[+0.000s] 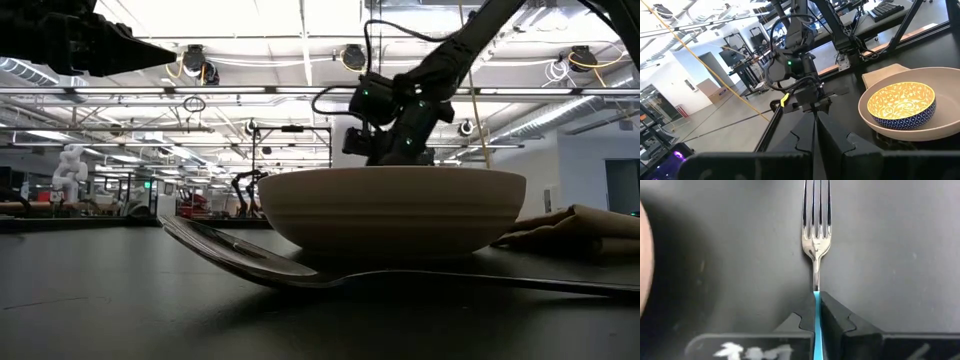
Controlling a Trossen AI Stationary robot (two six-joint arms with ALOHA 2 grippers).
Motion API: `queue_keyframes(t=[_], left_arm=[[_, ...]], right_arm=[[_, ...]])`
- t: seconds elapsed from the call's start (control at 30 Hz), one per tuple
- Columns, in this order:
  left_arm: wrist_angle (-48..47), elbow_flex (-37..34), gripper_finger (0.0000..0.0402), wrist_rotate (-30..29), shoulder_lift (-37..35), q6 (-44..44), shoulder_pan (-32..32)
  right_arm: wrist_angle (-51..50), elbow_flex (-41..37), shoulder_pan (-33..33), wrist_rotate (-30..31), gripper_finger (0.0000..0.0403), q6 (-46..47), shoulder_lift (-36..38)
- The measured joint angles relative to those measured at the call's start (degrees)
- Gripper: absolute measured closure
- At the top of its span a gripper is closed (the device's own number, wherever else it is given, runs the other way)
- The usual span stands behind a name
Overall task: Set table place
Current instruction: Adjust the blue fork
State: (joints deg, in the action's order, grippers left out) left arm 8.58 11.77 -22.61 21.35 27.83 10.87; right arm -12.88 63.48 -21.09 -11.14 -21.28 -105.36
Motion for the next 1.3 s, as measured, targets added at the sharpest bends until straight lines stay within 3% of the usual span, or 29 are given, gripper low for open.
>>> queue_keyframes(t=[0.47,0.87,1.3], left_arm=[[0.03,0.00,0.0376,0.17,-0.01,-0.02,0.01],[-0.25,0.00,0.0376,0.52,-0.01,-1.01,0.02],[0.15,0.00,0.0376,0.57,-0.01,-1.03,0.00]], right_arm=[[-14.48,8.05,3.84,6.81,0.0403,-0.10,2.71],[-16.58,8.40,8.45,6.83,0.0403,5.18,12.51],[-18.08,8.37,7.44,6.91,0.0403,5.46,9.97]])
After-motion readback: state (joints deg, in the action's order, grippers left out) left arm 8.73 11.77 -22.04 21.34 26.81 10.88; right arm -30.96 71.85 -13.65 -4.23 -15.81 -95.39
